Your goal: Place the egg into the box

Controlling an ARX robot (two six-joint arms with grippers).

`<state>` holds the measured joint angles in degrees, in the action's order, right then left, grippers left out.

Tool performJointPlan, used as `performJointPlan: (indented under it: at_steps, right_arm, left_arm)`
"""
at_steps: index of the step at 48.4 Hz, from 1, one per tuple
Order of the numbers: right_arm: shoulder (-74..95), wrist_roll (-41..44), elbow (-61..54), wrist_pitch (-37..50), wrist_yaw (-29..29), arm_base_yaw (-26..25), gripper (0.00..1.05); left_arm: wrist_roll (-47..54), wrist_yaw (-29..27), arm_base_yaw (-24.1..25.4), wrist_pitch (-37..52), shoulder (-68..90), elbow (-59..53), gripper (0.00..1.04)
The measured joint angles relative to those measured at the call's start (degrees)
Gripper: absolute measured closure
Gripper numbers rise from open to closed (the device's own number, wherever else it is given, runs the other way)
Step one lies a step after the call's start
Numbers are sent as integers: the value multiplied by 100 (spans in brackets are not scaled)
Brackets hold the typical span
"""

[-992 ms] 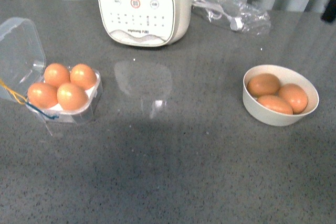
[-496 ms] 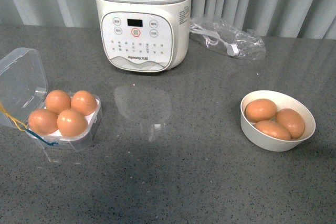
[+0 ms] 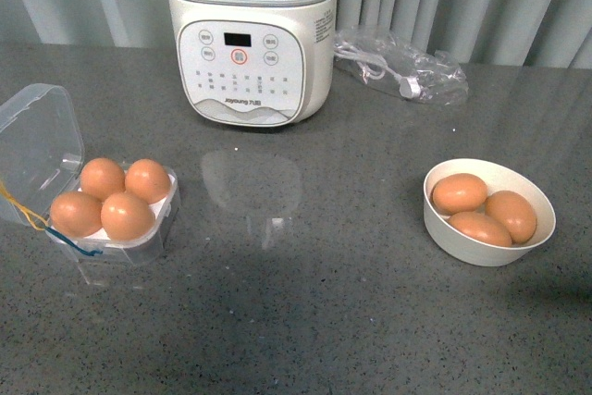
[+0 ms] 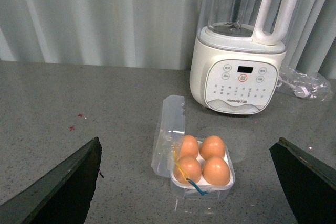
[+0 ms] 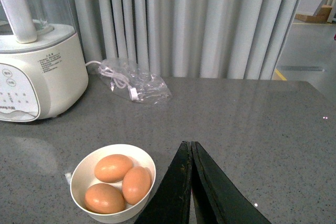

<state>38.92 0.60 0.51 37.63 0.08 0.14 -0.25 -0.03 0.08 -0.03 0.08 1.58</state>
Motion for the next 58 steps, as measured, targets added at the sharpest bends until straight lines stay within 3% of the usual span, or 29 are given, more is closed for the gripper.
performJointPlan:
  at_steps: [30, 58]
  right_arm:
    - [-2006, 0, -26, -1864, -2, 0, 102]
    - [-2887, 0, -26, -2739, -4, 0, 102]
  left_arm:
    - [0, 0, 0, 0, 0, 0, 7]
    - [0, 0, 0, 0, 0, 0, 7]
